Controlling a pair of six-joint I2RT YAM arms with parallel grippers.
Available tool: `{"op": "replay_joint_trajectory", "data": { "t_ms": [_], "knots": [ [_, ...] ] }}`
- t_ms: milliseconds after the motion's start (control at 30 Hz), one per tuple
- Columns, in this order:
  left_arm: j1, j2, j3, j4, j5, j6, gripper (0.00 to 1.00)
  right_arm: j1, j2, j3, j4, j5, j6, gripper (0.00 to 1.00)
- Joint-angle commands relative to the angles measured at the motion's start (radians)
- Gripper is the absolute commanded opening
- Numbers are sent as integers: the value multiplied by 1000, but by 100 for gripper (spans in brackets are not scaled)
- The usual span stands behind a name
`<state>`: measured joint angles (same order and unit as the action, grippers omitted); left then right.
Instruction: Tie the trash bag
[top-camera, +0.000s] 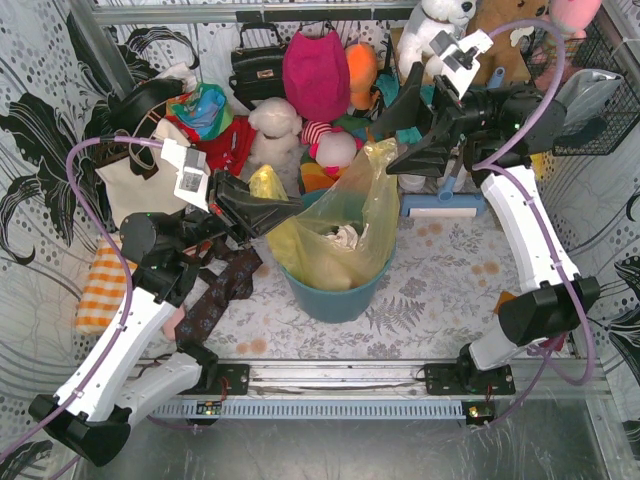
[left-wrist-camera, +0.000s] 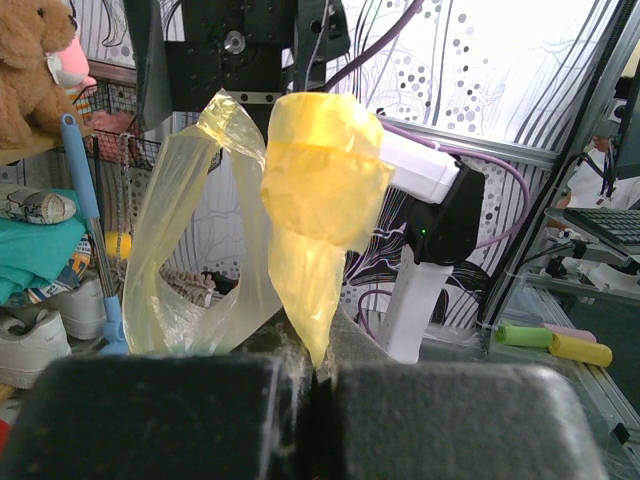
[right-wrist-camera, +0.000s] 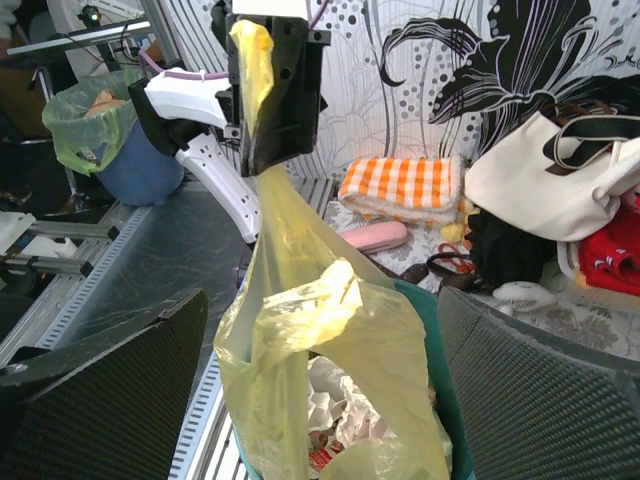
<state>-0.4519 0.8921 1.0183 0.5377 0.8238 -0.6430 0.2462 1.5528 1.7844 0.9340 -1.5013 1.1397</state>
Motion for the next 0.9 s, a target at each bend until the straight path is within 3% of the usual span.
{"op": "replay_joint_trajectory", "data": {
  "t_ms": [0,233,300,467,567,633,733,800,867],
  "knots": [
    [-5,-4,12,53,8,-9,0,-4,38,-17,346,-31,257,97],
    [-4,-2,12,57,8,-15,0,-4,67,-47,532,-33,411,87],
    [-5,0,13,56,8,-15,0,-4,64,-56,539,-26,414,77],
    [-5,5,15,56,8,-18,0,-4,35,-56,463,11,390,39],
    [-5,11,13,56,10,-22,0,-4,-25,-115,375,48,327,26],
    [-4,13,9,56,11,-25,0,-4,-96,-184,167,89,171,16],
    [-5,17,8,55,11,-37,0,-3,-246,-239,-450,261,-302,0],
    [-5,24,11,54,9,-48,0,10,-324,-219,-804,412,-578,0],
    [-5,29,11,66,10,-66,0,12,-375,-228,-897,467,-626,0]
  ]
}}
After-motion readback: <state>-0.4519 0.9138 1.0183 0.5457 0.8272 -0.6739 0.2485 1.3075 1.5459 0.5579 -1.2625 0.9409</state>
